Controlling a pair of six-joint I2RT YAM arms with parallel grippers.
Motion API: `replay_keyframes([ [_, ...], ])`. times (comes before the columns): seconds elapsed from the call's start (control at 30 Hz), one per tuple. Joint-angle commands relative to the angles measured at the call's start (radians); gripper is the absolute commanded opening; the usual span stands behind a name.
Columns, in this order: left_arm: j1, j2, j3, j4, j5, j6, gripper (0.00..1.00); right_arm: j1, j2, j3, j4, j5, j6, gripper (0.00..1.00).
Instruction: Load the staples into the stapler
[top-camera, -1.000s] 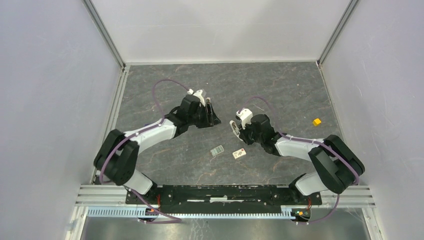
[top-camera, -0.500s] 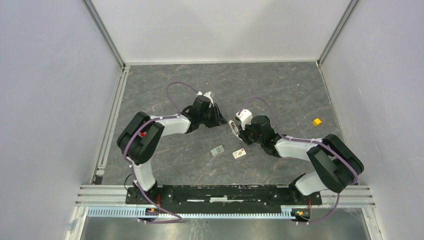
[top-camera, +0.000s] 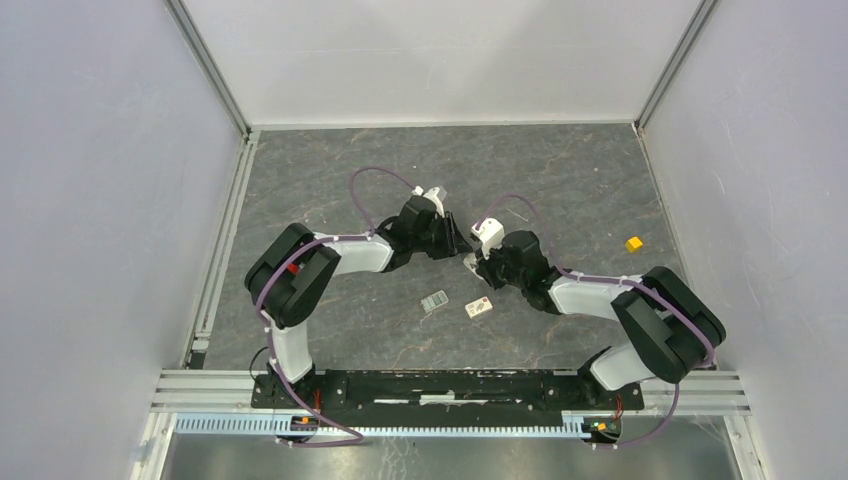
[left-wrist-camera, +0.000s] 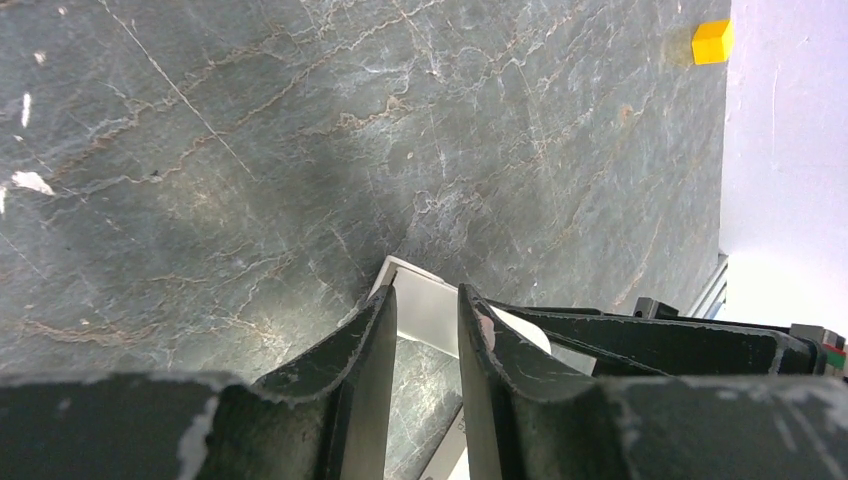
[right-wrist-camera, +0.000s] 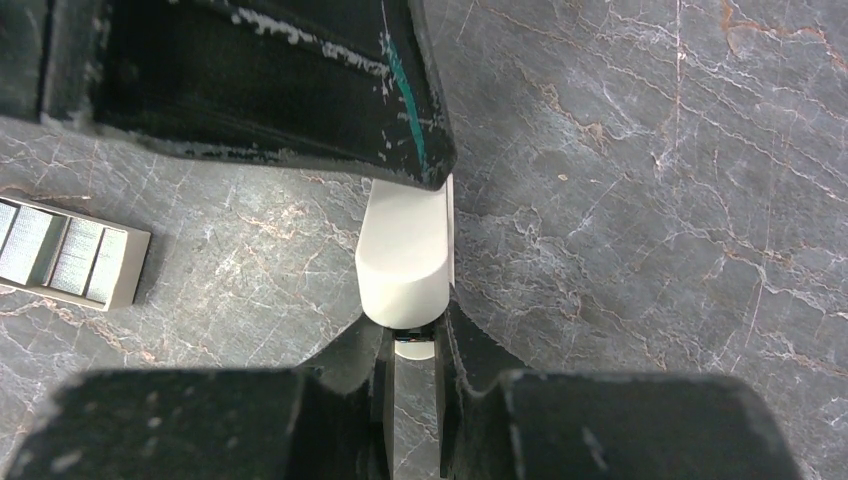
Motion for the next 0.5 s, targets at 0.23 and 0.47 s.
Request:
replay_keyframes([
  [0.23,-0.012,0.014,0.035,0.029,-0.003,0.004,0.37,0.007,-0.061,0.017,-0.027,0.022,0.017,0.37],
  [0.47,-0.013,0.012,0.04,0.012,-0.015,0.025,0.39,0.005,-0.135,0.05,-0.118,0.045,0.03,0.49],
])
